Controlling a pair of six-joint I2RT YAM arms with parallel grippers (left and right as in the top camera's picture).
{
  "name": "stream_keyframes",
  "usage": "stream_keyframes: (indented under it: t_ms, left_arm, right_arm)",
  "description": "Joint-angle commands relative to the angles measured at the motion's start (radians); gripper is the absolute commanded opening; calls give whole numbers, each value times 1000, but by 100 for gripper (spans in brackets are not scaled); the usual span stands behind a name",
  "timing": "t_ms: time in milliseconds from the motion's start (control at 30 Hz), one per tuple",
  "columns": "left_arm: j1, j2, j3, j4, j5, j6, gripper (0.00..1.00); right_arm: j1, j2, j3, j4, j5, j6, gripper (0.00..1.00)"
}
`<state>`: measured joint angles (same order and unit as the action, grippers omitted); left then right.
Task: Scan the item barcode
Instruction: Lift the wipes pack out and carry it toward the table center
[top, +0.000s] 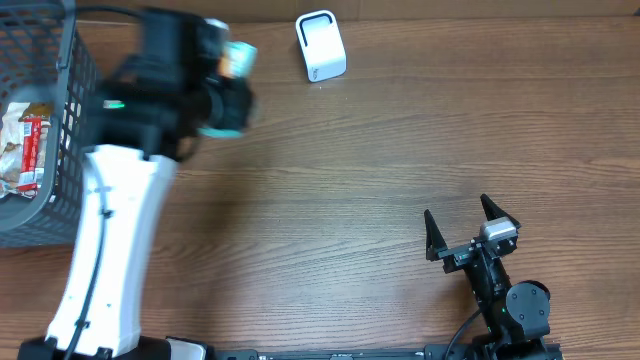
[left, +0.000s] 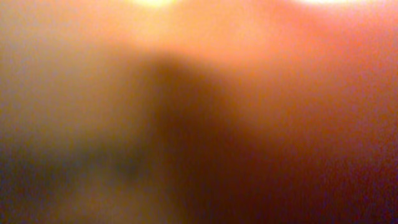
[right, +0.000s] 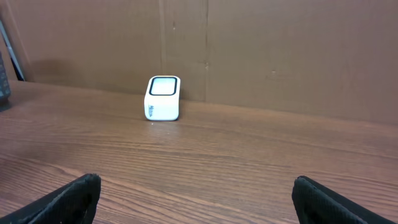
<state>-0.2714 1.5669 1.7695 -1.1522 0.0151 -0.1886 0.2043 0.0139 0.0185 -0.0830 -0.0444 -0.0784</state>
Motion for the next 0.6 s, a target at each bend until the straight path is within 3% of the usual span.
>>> stream_keyframes:
  t_ms: [0, 233, 567]
  left_arm:
    - [-118, -22, -128, 82, -5, -103, 50]
    - [-346, 24, -363, 340, -4, -220, 49]
    - [-520, 253, -317, 395, -4, -239, 50]
  right_arm:
    - [-3, -11, -11, 2, 6, 4, 100]
    - [-3, -11, -11, 2, 6, 4, 100]
    - [-3, -11, -11, 2, 6, 4, 100]
